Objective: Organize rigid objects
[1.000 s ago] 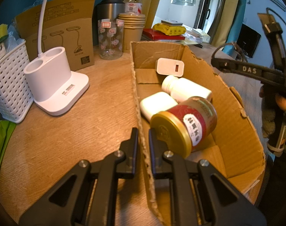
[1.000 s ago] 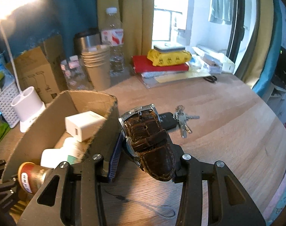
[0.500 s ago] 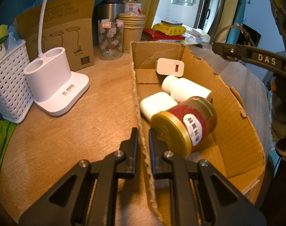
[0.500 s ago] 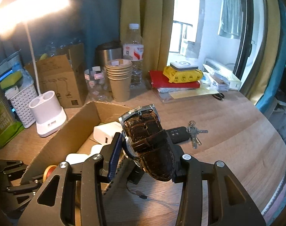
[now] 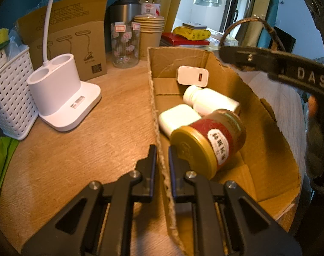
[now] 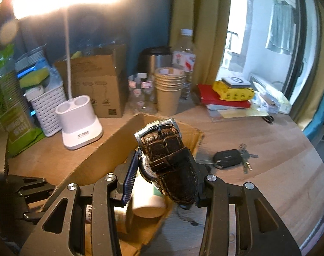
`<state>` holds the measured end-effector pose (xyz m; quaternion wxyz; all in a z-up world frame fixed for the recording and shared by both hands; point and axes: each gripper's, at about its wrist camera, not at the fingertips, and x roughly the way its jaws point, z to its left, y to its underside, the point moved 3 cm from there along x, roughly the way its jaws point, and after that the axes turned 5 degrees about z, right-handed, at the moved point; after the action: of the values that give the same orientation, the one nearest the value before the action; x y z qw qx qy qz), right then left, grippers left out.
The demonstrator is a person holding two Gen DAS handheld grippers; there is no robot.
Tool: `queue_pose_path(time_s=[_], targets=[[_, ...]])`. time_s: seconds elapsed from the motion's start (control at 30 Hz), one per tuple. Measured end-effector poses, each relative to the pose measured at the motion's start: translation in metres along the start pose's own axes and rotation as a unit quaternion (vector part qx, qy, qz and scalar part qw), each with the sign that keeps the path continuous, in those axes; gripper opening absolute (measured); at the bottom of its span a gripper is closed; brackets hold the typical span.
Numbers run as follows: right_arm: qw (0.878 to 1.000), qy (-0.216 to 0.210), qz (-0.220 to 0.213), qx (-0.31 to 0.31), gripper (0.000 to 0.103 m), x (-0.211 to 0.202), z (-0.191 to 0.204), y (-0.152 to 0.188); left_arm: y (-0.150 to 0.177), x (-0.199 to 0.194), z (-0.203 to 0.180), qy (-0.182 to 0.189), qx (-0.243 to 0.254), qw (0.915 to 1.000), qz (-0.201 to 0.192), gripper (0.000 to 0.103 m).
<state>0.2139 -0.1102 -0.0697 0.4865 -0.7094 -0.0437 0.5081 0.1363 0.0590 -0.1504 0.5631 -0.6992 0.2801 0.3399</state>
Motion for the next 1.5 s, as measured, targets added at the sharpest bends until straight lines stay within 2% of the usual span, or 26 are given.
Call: queue_pose_path(time_s=[0.53, 0.73, 1.33, 1.5], targets=[[0.998, -0.033, 0.027, -0.040, 0.044, 0.022, 0.031, 0.002, 0.000, 0.000, 0.000, 0.000, 0.000, 1.0000, 0.000, 0.012], [0.997, -0.048, 0.040, -0.037, 0.044, 0.026, 0.031, 0.003, -0.001, -0.001, 0.000, -0.001, 0.000, 1.0000, 0.000, 0.012], [0.991, -0.051, 0.082, -0.097, 0.045, 0.040, 0.050, 0.008, -0.002, -0.002, 0.002, -0.002, 0.001, 1.0000, 0.000, 0.012], [0.990, -0.053, 0.093, -0.094, 0.045, 0.042, 0.048, 0.009, -0.002, -0.002, 0.002, -0.003, 0.002, 1.0000, -0.001, 0.012]])
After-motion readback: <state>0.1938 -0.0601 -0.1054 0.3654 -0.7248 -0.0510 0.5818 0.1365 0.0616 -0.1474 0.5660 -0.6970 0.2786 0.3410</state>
